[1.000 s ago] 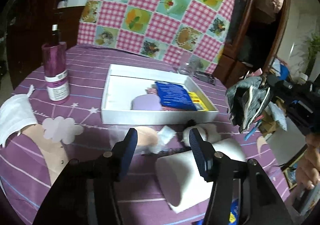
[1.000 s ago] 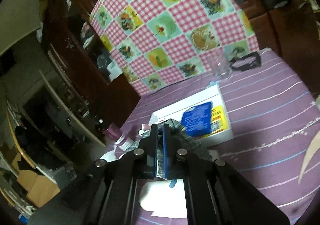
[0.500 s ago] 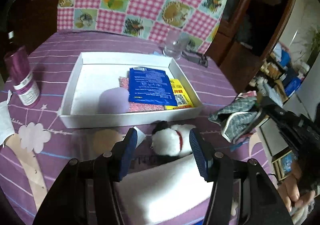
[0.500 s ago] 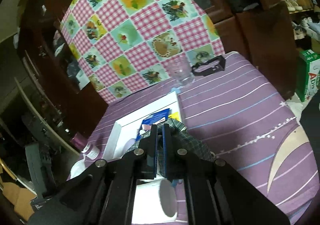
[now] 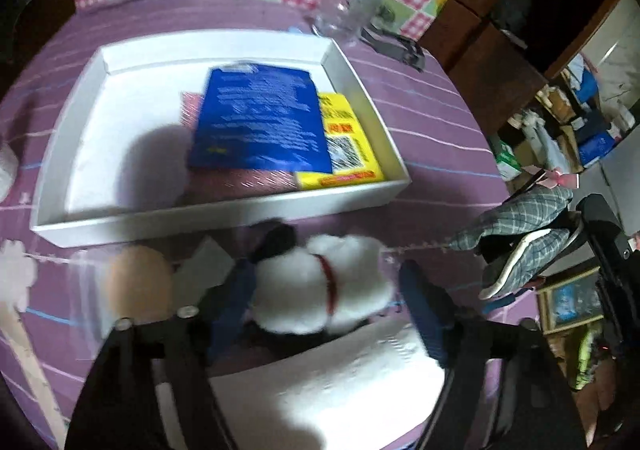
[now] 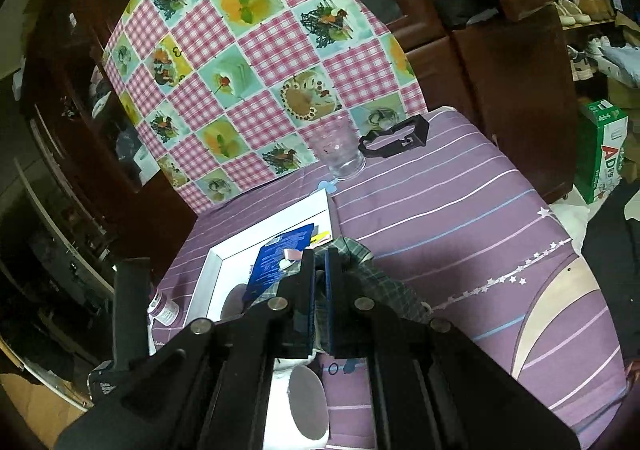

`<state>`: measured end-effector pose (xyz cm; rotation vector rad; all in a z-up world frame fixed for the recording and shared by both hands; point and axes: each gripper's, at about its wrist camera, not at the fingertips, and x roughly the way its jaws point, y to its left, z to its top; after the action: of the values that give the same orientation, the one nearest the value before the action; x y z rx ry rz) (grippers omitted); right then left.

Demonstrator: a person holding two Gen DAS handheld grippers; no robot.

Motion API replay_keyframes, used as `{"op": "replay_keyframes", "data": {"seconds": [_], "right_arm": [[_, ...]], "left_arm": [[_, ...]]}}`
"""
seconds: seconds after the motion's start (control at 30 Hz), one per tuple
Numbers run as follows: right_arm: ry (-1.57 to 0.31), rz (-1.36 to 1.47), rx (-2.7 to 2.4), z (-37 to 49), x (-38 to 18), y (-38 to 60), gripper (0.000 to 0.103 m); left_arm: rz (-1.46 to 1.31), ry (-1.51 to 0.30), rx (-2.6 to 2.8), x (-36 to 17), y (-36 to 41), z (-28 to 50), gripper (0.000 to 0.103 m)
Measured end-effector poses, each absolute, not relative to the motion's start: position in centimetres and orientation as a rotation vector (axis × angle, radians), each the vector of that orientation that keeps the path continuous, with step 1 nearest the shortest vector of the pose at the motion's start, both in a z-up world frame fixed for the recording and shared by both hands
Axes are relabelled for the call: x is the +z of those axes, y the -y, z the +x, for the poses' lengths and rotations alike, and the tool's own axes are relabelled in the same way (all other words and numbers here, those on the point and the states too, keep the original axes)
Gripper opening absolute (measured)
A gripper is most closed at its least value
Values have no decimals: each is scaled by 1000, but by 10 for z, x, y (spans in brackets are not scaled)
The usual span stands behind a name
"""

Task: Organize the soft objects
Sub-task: 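Grasp the white-and-black plush toy with left tool while right tool holds pouch, then carry plush toy over tray with left tool while right tool carries pouch over tray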

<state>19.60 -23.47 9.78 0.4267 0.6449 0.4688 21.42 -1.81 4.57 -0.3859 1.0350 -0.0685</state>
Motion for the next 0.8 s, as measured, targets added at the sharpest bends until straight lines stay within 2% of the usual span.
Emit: {"op": "replay_keyframes", "data": {"seconds": [0.2,0.3,0.5,0.8], "right_arm": [[-652,410,448,198,96,234,6],[-654,400,436,197,95,234,6],[-665,396,425,198,92,233,6],[-676,374,434,198,90,224,6]], "left_arm": [[-360,-1093,-10,30,24,222,80],[-455,-1102,-7,27,12,222,80],[-527,-1085,21,26,-4,217,67],[-506,-1084,5,30,-5,217,56]]}}
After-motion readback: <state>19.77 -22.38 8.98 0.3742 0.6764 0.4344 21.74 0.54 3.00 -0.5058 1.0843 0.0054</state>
